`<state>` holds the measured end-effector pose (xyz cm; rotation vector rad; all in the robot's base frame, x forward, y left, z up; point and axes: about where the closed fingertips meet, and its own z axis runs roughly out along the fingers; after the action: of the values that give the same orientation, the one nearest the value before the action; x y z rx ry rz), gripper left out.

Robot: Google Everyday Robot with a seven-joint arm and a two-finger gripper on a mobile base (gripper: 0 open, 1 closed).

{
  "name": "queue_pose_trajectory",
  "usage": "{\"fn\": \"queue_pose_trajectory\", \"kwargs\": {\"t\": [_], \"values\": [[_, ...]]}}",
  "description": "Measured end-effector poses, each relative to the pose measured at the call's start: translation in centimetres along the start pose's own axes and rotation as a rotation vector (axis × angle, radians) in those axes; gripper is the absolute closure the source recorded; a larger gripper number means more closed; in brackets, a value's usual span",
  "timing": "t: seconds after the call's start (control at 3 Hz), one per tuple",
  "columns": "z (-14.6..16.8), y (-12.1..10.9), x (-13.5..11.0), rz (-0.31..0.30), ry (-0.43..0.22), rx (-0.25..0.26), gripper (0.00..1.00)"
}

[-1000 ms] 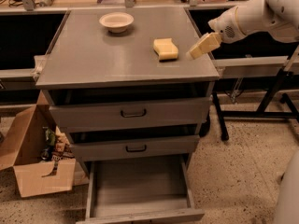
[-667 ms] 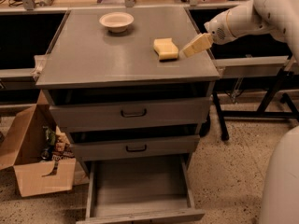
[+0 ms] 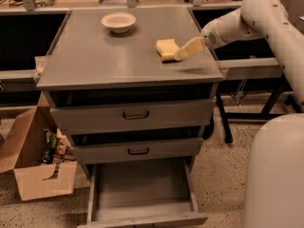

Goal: Place sponge into bottom drawer

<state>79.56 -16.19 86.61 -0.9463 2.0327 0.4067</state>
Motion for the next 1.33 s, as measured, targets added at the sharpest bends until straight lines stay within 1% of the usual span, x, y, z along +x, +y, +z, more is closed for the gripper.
{"fn": "queue_pose_trajectory", "kwargs": {"t": [0.33, 0.67, 1.0, 1.33], "values": [[1.8, 0.3, 0.0, 0.019, 0.012, -0.013, 0.0], [3.4, 0.8, -0.1, 0.031, 0.021, -0.032, 0.02], [4.6, 1.1, 0.0, 0.044, 0.032, -0.048, 0.26], [5.8, 2.1, -0.2, 0.036, 0.04, -0.076, 0.55]]}}
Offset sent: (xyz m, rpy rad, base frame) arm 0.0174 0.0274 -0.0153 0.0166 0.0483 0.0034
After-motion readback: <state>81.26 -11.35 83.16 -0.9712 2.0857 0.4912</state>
